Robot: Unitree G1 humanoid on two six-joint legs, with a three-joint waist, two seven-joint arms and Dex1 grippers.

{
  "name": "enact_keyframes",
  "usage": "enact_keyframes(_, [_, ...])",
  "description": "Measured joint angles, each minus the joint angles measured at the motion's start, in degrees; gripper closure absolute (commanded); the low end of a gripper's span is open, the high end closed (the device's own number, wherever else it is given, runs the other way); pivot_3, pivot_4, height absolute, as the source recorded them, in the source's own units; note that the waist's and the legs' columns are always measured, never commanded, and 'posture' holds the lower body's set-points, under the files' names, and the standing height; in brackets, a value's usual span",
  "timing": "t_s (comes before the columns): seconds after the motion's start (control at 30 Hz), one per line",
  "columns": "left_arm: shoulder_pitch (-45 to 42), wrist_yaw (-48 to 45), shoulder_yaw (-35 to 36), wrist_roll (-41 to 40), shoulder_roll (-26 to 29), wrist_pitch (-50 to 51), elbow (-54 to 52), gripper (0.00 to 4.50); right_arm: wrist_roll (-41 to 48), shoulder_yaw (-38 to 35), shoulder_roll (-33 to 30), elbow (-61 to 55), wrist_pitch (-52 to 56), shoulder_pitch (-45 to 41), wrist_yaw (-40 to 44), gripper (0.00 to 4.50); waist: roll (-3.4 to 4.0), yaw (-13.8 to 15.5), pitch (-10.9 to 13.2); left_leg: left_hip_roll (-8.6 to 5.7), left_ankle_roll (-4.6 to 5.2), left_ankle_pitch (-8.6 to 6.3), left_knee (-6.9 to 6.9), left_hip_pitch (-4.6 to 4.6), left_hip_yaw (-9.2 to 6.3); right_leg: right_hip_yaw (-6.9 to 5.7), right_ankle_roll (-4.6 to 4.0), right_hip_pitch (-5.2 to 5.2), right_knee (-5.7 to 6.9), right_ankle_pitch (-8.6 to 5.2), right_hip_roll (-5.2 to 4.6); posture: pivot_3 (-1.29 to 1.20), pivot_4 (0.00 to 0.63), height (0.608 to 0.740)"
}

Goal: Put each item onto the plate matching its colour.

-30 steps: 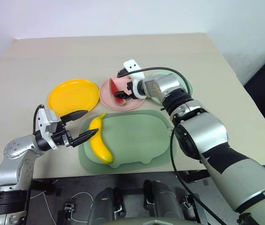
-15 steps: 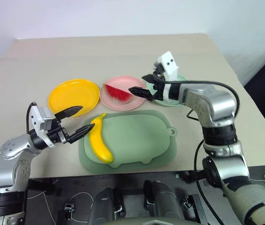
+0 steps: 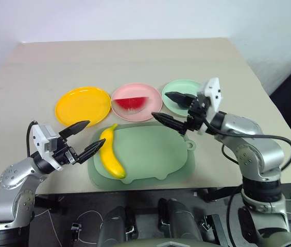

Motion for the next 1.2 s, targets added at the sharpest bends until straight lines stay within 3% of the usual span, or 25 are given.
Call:
enact_keyframes(0.4, [3.1, 6.9, -1.7, 1.3, -1.6, 1.4, -4.3, 0.0, 0.4, 3.7, -5.9, 1.3, -5.7, 3.4, 6.6, 0.04, 0.0, 0.6, 0.0, 0.01, 0.15, -0.09, 0.0, 0.03, -0.14, -0.15, -0.16, 0.33, -0.56, 0.08, 0.06, 0.0, 0.15, 0.696])
enact_keyframes(0.9, [-1.6, 26.4, -8.4, 0.8, -2.3, 24.7, -10.6, 0.0, -0.1, 5.7, -6.0, 1.4, -6.7, 4.1, 2.4, 0.04, -0.02, 1.0, 0.0, 0.01, 0.14, -0.07, 0.03, 0.04, -0.16, -0.16, -0.14, 0.37, -0.53, 0.09, 0.08, 0.0, 0.15, 0.696])
enact_keyframes(1.2, [-4.1, 27.9, -8.9, -0.4, 0.4, 34.5, -11.5, 0.0, 0.1, 5.9, -6.2, 1.3, -4.4, 2.5, 0.5, 0.04, -0.02, 1.2, 0.0, 0.01, 0.12, -0.06, 0.03, 0.08, -0.15, -0.15, -0.16, 0.39, -0.51, 0.09, 0.07, 0.0, 0.15, 0.696])
